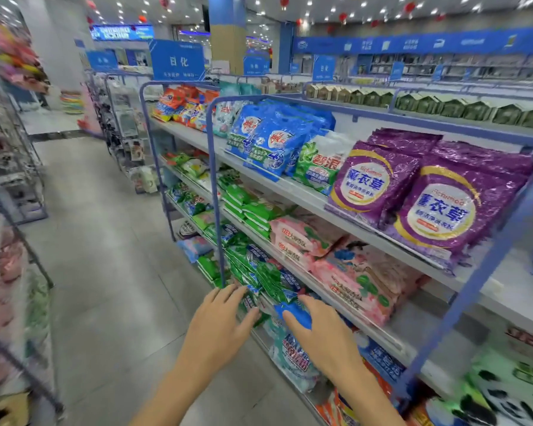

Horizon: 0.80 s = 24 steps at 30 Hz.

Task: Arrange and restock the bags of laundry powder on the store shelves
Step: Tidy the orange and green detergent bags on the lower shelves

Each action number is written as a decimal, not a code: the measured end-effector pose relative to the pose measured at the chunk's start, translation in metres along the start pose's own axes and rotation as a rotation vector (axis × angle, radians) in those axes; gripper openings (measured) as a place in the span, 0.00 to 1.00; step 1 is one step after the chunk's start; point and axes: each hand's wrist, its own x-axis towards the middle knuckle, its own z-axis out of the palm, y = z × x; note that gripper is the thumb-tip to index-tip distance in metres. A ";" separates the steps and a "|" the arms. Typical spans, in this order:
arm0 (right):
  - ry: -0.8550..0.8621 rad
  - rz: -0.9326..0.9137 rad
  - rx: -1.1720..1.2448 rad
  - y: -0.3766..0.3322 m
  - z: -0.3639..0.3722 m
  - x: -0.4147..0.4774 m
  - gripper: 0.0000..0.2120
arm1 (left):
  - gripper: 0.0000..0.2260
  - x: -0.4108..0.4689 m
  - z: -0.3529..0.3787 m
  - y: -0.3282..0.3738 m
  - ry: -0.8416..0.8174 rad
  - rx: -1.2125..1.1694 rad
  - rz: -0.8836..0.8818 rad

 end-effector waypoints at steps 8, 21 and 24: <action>0.039 -0.060 -0.020 -0.111 0.049 0.095 0.31 | 0.27 0.065 -0.057 -0.133 0.018 0.004 -0.056; -0.023 -0.083 -0.033 -0.234 0.133 0.264 0.25 | 0.26 0.192 -0.100 -0.302 0.066 -0.048 -0.171; -0.039 -0.081 0.010 -0.252 0.158 0.319 0.25 | 0.26 0.236 -0.100 -0.342 0.058 -0.046 -0.200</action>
